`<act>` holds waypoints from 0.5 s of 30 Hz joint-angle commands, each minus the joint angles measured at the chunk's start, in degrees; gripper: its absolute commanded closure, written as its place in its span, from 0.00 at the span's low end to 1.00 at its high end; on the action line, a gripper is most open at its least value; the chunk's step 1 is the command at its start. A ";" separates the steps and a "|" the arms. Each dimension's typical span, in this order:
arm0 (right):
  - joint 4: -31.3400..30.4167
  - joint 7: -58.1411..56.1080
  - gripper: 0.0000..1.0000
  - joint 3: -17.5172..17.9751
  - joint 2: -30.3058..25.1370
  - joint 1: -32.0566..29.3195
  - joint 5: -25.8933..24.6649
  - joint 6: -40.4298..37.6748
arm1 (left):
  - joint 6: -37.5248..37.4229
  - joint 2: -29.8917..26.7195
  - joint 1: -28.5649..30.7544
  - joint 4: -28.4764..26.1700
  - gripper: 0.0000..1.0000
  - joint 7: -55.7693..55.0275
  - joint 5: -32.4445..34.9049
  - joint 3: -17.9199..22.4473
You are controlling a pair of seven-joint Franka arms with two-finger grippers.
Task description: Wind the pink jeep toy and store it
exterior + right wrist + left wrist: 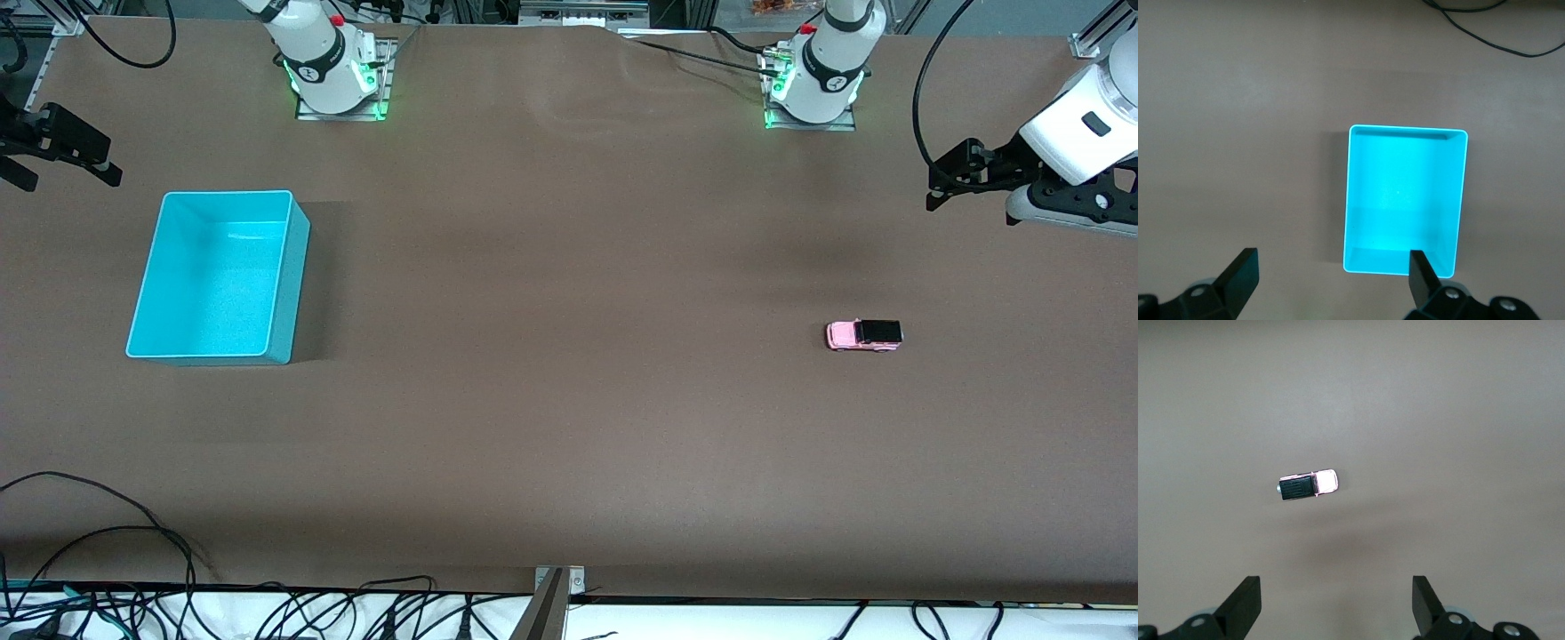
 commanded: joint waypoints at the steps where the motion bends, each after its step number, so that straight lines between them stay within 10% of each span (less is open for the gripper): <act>1: 0.85 -0.25 0.00 0.17 0.07 0.00 -0.48 -0.13 | -1.48 0.86 -0.17 1.99 0.00 -0.74 1.53 0.01; 15: 0.77 -0.34 0.00 0.26 0.07 0.09 -0.57 -0.57 | -1.48 0.86 -0.17 1.99 0.00 -0.74 1.53 0.01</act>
